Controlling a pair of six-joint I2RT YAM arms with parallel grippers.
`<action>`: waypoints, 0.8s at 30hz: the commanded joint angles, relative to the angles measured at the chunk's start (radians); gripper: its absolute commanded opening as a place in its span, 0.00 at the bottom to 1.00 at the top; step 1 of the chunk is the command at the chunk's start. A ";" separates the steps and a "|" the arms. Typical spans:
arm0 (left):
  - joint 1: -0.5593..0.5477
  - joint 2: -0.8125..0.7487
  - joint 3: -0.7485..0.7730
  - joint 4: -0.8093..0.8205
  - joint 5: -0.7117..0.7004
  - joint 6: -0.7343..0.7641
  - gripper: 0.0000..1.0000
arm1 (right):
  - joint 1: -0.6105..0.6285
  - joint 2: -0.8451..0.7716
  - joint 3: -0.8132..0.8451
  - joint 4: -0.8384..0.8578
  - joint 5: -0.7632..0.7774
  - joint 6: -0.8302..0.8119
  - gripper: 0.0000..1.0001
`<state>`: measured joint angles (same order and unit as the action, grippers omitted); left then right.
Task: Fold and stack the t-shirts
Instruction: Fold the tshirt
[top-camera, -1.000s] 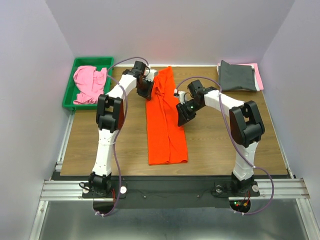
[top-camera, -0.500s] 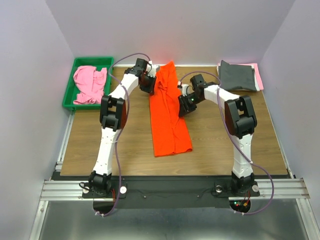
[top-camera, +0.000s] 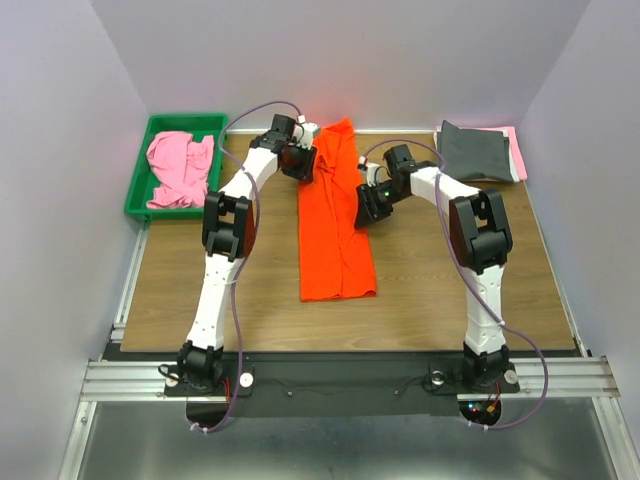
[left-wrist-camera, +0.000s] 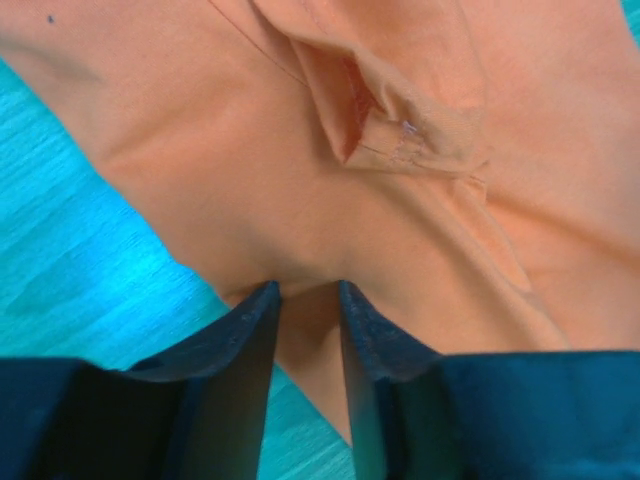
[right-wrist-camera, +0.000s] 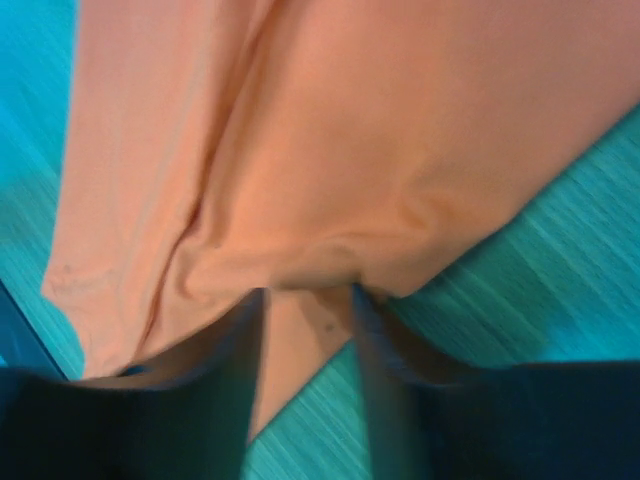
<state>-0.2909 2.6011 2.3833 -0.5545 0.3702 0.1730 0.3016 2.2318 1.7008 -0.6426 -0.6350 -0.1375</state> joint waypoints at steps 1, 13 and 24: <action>0.016 -0.080 -0.048 0.014 0.037 0.034 0.53 | -0.002 -0.081 -0.009 0.027 0.000 -0.016 0.51; 0.019 -0.591 -0.234 0.050 0.141 0.144 0.97 | 0.001 -0.388 -0.015 -0.065 0.035 -0.284 0.86; 0.019 -1.205 -0.947 0.470 0.088 0.246 0.99 | 0.001 -0.532 -0.033 -0.055 0.054 -0.389 1.00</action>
<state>-0.2733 1.4345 1.5696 -0.1684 0.4374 0.3031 0.3023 1.6886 1.6859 -0.6987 -0.5751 -0.4995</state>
